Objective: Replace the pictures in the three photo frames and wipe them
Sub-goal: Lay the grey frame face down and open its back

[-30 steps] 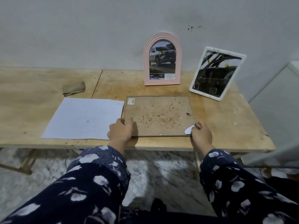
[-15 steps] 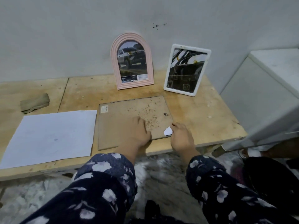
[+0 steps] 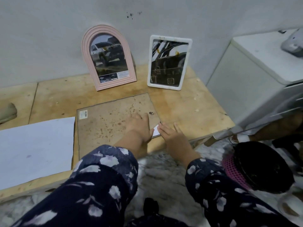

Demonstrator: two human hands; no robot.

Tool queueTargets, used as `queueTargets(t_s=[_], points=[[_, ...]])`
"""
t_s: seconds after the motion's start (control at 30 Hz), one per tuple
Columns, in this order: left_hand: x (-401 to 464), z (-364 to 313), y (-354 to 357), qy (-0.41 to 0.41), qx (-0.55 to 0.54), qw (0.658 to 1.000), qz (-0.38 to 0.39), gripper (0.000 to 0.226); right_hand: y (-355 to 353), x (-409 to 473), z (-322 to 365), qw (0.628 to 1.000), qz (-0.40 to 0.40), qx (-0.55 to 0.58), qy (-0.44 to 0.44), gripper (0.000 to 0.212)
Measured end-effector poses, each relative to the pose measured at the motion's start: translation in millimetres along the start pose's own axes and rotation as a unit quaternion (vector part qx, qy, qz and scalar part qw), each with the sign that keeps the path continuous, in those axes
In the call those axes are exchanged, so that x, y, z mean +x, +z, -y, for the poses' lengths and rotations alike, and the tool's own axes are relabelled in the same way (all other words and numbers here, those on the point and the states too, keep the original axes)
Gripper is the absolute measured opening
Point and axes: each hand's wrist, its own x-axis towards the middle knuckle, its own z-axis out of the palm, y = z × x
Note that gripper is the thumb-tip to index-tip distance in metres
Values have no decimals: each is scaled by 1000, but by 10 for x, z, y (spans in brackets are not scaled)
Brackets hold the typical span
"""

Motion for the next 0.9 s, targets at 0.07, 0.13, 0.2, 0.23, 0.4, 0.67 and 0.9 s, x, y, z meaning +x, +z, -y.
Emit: queueTargets(t_s=[0.07, 0.13, 0.2, 0.23, 0.4, 0.67, 0.9], points=[[9, -47, -117, 14, 33, 999, 21, 76, 3, 1, 0, 1000, -6, -1, -7, 60], [55, -95, -175, 17, 38, 999, 34, 73, -22, 6, 6, 1000, -7, -6, -11, 58], [127, -142, -190, 20, 55, 997, 53, 71, -33, 6, -5, 1000, -6, -6, -11, 57], [153, -156, -190, 19, 68, 995, 64, 71, -48, 10, -4, 1000, 0, -3, -11, 57], [175, -191, -294, 34, 98, 991, 90, 69, -54, 14, -17, 1000, -6, -12, -20, 60], [114, -101, -546, 110, 158, 977, 87, 55, 45, 53, -34, 998, -57, -1, -17, 56], [-13, -124, -568, 129, 185, 973, 40, 50, 76, 226, -2, 987, -110, 104, 51, 35]])
